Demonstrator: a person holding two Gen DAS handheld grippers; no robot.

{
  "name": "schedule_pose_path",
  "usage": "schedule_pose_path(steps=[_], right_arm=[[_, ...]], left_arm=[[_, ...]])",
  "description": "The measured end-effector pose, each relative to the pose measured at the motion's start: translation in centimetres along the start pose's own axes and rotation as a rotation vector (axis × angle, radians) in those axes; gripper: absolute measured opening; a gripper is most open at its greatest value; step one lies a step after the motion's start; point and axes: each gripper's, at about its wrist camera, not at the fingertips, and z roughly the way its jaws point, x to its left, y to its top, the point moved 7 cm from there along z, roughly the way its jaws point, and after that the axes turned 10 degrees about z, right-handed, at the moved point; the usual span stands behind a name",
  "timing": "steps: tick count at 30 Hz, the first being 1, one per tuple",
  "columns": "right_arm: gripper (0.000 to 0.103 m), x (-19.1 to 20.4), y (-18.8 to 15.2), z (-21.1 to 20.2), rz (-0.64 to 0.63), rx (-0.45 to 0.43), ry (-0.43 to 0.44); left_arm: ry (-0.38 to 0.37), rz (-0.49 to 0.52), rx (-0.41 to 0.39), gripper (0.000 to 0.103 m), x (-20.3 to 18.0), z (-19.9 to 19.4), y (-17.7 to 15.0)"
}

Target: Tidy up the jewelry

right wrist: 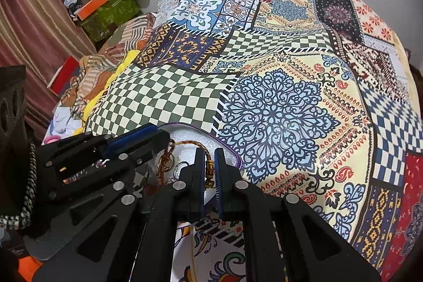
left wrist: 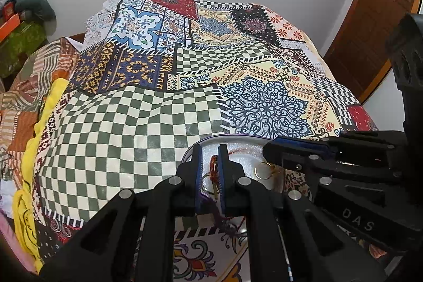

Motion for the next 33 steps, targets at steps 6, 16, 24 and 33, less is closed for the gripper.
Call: schedule_pose_path(steps=[6, 16, 24, 33], right_arm=[[0.030, 0.6, 0.2, -1.1, -0.042, -0.060, -0.053], [0.031, 1.8, 0.0, -5.0, -0.072, -0.144, -0.055], [0.031, 3.6, -0.4, -11.7, -0.088, -0.282, -0.041], [0.031, 6.7, -3.1, -24.7, -0.106, -0.578, 0.009]], left_arm=[[0.038, 0.020, -0.029, 0.015, 0.3, -2.0, 0.2], [0.084, 0.011, -0.089, 0.016, 1.1, -6.9, 0.3], [0.094, 0.003, -0.206, 0.016, 0.2, -13.8, 0.8], [0.109, 0.052, -0.480, 0.034, -3.9, -27.2, 1.0]])
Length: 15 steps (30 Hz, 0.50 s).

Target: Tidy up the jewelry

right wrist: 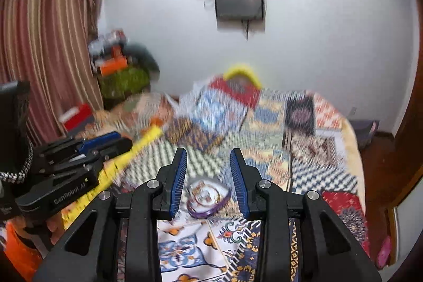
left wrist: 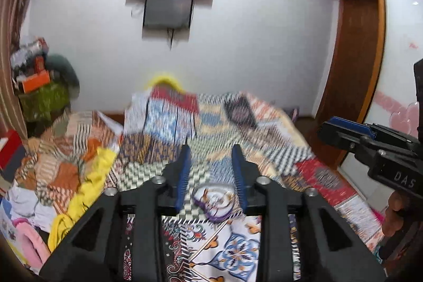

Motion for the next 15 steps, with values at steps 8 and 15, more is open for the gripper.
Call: schedule_pose_path(steps=[8, 15], right_arm=[[0.036, 3.1, 2.0, -11.1, 0.004, -0.282, 0.021], [0.080, 4.0, 0.7, -14.3, 0.024, -0.401, -0.030]], left_arm=[[0.053, 0.048, -0.254, 0.055, -2.8, -11.0, 3.3], [0.110, 0.005, -0.347, 0.094, -4.1, -15.6, 2.8]])
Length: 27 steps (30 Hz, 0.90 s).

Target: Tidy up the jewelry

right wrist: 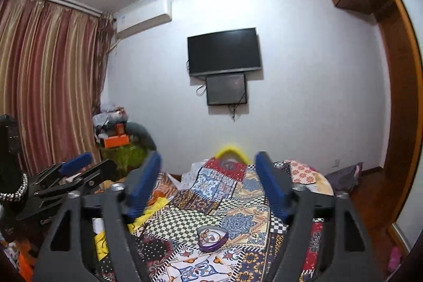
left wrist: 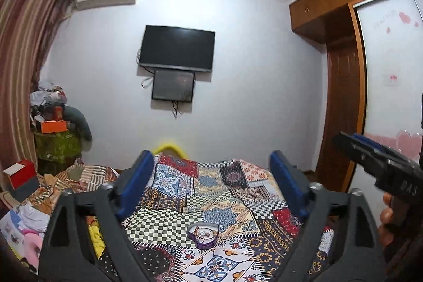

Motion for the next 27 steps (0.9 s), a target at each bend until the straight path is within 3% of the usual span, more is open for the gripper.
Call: schedule_pose_path(steps=[2, 7, 11, 27], right_arm=[[0.086, 0.0, -0.4, -0.1, -0.003, -0.004, -0.024], [0.087, -0.4, -0.8, -0.4, -0.011, 0.018, -0.057], [0.098, -1.1, -1.3, -0.4, -0.001, 0.034, -0.076], [0.098, -1.2, -1.8, -2.1, -0.020, 0.033, -0.059]], left_arm=[[0.018, 0.003, -0.008, 0.096, -0.1, -0.6, 0.0], [0.028, 0.003, -0.003, 0.098, -0.2, -1.6, -0.3], [0.023, -0.005, 0.008, 0.099, -0.3, -1.8, -0.7], [0.029, -0.006, 0.029, 0.099, -0.1, -1.7, -1.4]])
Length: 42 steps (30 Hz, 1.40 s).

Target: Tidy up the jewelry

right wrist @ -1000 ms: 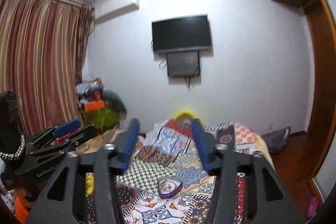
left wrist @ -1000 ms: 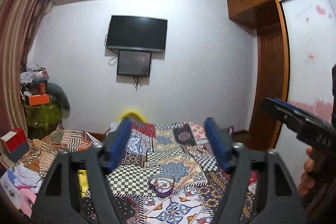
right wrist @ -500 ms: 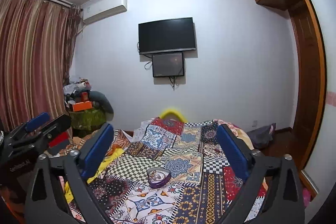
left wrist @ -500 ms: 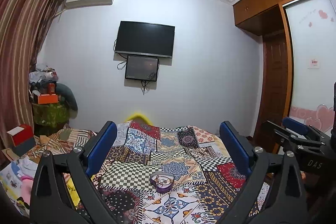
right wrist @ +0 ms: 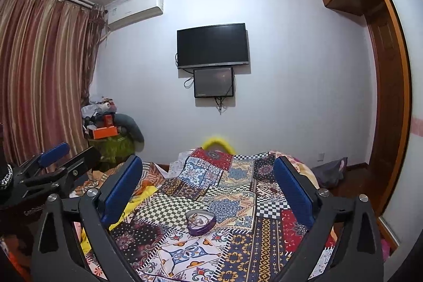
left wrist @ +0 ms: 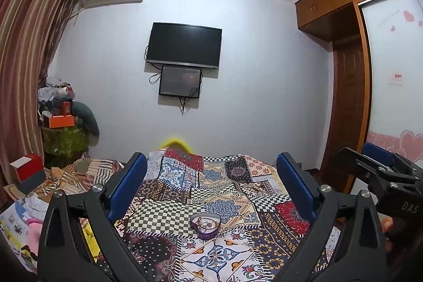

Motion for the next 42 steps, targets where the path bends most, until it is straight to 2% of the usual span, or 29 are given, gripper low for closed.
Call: schedule_pose_path(steps=[42], right_arm=[[0.099, -1.8, -0.6, 0.4, 0.050, 0.055, -0.005]], left_arm=[[-0.056, 0.023, 0.060, 0.099, -1.1, 1.8, -1.2]])
